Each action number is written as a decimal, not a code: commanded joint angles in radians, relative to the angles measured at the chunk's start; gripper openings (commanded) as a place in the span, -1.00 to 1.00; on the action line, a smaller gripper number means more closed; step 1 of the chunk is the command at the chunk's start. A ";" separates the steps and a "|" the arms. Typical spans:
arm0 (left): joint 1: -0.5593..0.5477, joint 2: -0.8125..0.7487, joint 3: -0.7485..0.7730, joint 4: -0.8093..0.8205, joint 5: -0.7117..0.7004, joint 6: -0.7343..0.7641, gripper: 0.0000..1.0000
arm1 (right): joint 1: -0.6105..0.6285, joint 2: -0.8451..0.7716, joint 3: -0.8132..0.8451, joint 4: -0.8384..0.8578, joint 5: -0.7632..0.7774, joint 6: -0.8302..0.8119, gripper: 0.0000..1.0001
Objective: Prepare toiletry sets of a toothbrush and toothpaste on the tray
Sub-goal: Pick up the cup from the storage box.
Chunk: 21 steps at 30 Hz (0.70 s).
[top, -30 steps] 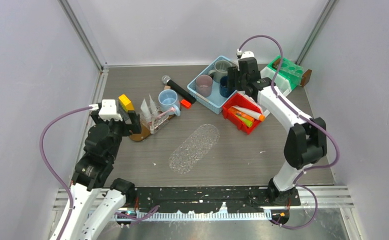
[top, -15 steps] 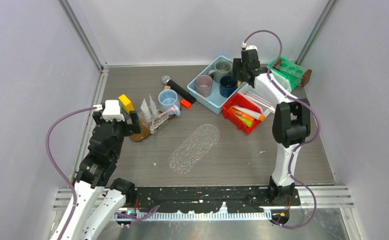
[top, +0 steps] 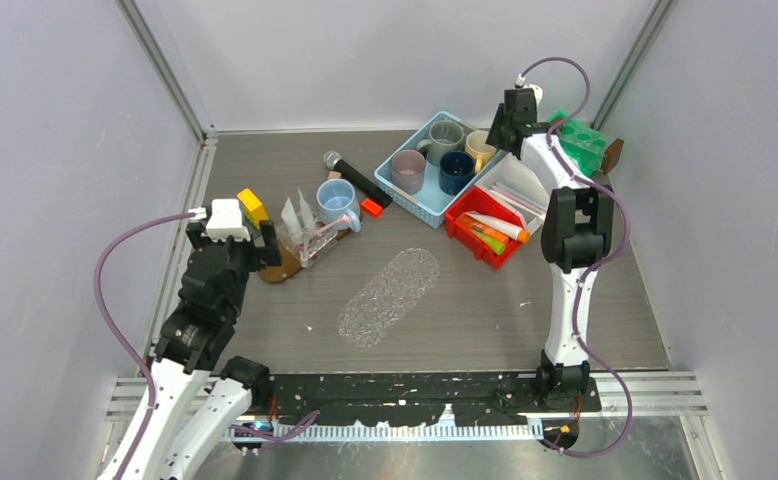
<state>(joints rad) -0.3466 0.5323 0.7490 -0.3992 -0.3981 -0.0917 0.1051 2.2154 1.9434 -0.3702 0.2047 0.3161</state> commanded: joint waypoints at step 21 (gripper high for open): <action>0.006 0.014 -0.003 0.063 -0.008 0.017 0.84 | 0.008 0.089 0.140 -0.121 -0.148 0.000 -0.61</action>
<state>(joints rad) -0.3466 0.5438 0.7471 -0.3985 -0.4004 -0.0914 0.1005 2.2715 2.0209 -0.4477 0.1207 0.3302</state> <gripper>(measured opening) 0.926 0.193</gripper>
